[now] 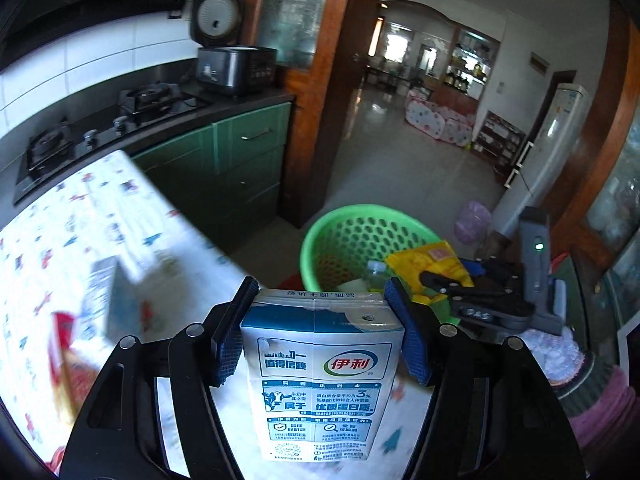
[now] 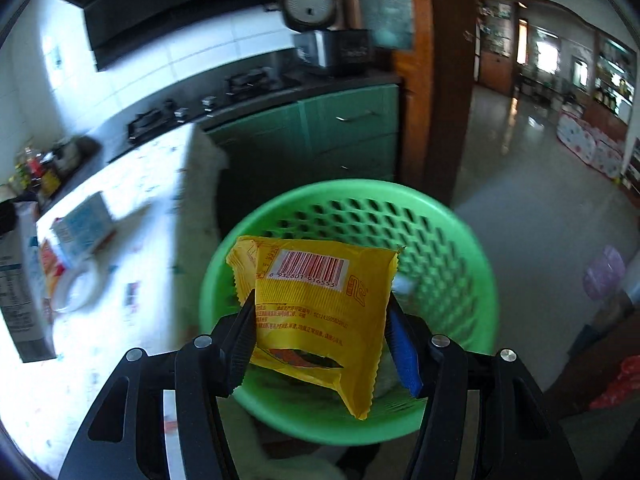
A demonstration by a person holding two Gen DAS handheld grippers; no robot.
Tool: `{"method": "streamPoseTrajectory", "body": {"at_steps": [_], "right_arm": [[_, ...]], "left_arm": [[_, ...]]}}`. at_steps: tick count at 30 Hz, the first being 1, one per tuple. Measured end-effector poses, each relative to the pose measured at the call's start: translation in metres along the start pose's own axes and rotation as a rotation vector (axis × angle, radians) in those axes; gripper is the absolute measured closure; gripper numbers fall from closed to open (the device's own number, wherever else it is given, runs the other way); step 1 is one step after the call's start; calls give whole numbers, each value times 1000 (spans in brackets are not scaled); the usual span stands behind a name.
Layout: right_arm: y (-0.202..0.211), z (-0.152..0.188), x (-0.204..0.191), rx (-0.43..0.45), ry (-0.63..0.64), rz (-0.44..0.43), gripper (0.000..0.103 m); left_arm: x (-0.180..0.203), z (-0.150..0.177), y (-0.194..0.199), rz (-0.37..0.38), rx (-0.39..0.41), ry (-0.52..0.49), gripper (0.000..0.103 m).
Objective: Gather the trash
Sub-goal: 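Carry the carton and bag over the green basket and open both tools, then move both open tools back over the table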
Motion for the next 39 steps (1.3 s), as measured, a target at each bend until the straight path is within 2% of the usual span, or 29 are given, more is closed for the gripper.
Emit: {"method": "streamPoseTrajectory", "body": {"at_steps": [2,6,9,16,22,24,26,34,39], "right_arm": [[-13,0,18,-11,-20,27,37],[-36,0,43,-31,-70,23,25],[-45,-2,56,-25,-101,22,22],[-40,3,78,3,-111,38,21],[-19,15,90,32,-120,34,19],[-14,17,91,40,-125,33,19],[-10,20,91,45,-127,25,19],[10,28,82,57,-135,-2,19],[27,29,60,75,-121,-25,19]], "left_arm": [[10,-8,-16,8,-10,-10,39],[26,-22,-45,20,-20,-20,39],[35,-30,-68,28,-33,-27,39],[51,-35,-117,46,-59,-17,39],[53,-34,-142,54,-68,19,38],[52,-31,-147,43,-72,28,32],[53,-29,-149,43,-73,29,27],[48,-15,-126,23,-101,17,27],[35,-1,-80,-28,-77,15,27]]}}
Point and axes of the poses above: each gripper's, at about its wrist camera, not at the fingertips, and y roughly against the way its jaws point, x to its right, z to its underside, the point moved 8 cm from there along -y, roughly the way its jaws point, and after that the axes turned 5 degrees about z, right-handed, at the moved point
